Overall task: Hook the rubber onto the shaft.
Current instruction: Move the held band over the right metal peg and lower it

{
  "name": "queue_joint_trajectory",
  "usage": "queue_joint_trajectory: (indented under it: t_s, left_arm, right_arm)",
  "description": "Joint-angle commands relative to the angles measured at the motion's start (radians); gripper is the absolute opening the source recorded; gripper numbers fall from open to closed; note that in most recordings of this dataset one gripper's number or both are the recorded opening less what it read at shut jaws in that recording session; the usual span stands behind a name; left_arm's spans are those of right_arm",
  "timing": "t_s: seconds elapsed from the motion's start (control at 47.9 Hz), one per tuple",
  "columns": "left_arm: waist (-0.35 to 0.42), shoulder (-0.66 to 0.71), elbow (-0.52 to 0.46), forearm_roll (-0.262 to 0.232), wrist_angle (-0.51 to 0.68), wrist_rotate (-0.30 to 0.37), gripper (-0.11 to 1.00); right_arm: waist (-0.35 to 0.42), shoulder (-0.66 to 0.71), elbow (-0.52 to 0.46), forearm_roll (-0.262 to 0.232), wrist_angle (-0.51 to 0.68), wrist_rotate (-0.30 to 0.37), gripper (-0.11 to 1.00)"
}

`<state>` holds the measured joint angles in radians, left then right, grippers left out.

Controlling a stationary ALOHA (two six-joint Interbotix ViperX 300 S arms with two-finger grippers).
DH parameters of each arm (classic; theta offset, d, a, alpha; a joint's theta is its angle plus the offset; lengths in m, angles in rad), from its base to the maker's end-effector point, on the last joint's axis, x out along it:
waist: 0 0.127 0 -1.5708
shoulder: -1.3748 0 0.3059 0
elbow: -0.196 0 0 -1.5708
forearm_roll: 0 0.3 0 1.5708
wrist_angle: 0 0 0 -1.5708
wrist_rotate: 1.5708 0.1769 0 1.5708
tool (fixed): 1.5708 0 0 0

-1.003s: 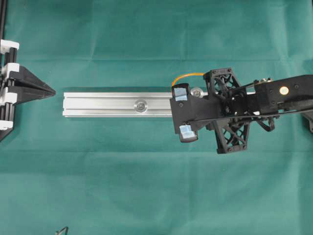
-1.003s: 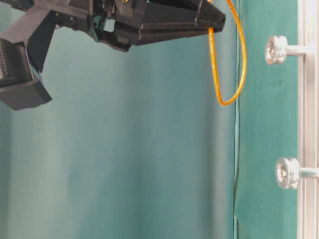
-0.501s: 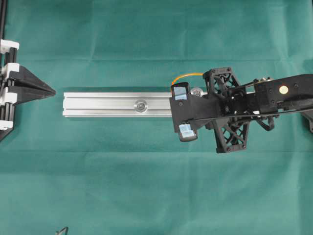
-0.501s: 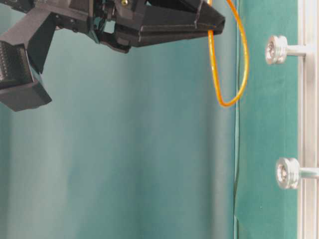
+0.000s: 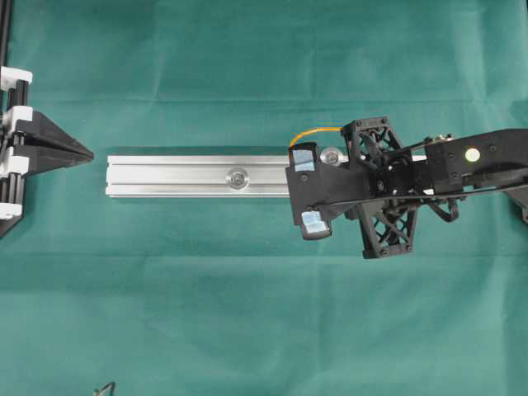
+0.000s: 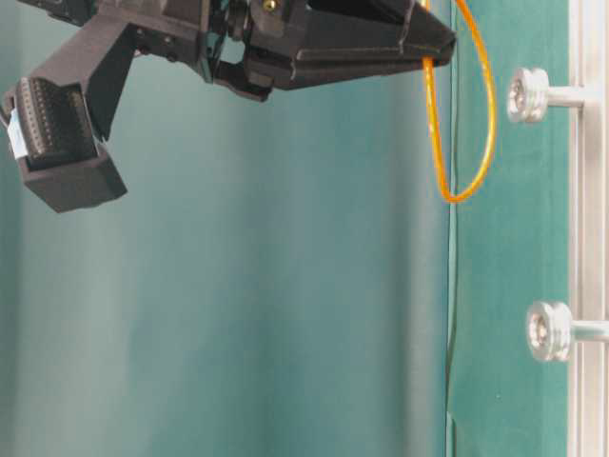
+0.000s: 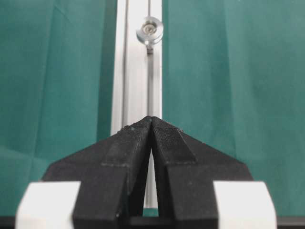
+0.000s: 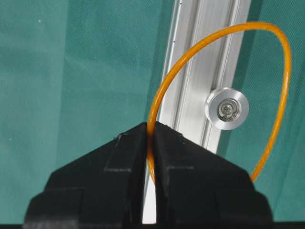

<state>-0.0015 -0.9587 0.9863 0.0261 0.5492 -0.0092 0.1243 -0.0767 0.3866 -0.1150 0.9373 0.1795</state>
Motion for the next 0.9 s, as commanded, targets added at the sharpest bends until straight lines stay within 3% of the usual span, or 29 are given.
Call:
queue_joint_trajectory:
  t_s: [0.0, 0.877]
  left_arm:
    - [-0.002, 0.008, -0.029, 0.003, -0.005, 0.002, 0.0]
    - [-0.002, 0.008, -0.029, 0.003, -0.005, 0.002, 0.0]
  right_arm:
    - [0.0, -0.012, -0.011, -0.002, -0.006, 0.002, 0.06]
    - [0.025, -0.006, -0.011, 0.015, -0.026, 0.006, 0.06]
